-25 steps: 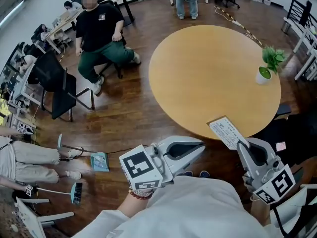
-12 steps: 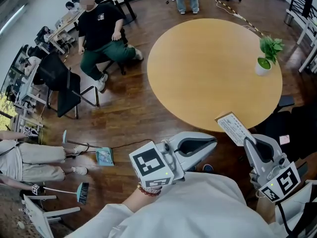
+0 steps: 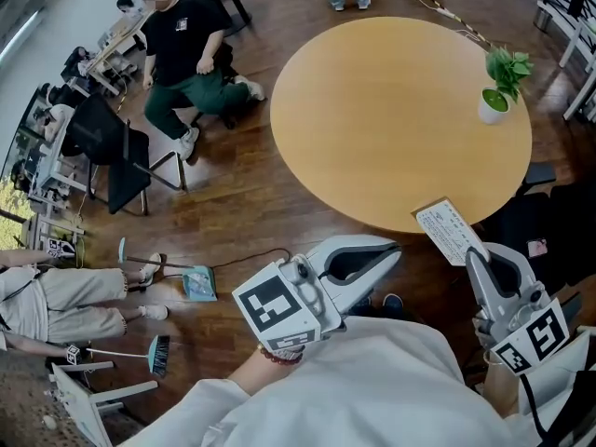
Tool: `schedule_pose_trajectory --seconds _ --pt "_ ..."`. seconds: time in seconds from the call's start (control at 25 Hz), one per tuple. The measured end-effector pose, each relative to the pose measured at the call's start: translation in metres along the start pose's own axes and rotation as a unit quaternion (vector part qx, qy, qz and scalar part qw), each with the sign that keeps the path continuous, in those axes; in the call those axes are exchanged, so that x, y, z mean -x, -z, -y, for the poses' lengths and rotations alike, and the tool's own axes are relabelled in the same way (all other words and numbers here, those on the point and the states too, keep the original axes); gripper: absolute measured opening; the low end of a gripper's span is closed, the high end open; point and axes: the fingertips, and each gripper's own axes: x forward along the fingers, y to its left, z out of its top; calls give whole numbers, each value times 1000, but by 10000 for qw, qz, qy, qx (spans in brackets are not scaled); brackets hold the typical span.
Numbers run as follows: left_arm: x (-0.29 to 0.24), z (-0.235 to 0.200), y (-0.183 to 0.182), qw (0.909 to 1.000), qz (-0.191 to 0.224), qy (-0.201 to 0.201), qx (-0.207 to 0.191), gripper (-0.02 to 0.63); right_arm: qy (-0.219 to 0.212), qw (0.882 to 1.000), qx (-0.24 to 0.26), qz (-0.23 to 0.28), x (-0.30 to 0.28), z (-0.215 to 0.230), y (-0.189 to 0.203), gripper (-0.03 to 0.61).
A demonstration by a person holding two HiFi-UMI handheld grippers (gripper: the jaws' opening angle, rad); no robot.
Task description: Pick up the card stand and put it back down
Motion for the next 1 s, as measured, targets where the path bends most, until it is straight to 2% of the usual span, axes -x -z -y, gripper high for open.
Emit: schedule_pose_trajectory --seconds 0.16,0.8,1.0 --pt "4 -7 9 9999 -146 -72 37 -12 112 9999 -77 7 -1 1 0 21" --pt "29 -50 4 9992 -15 -393 111 -12 294 9992 -155 -200 -16 3 5 21" --pt "54 -85 12 9987 -161 -437 225 -12 472 9969 -636 -36 -53 8 8 21"
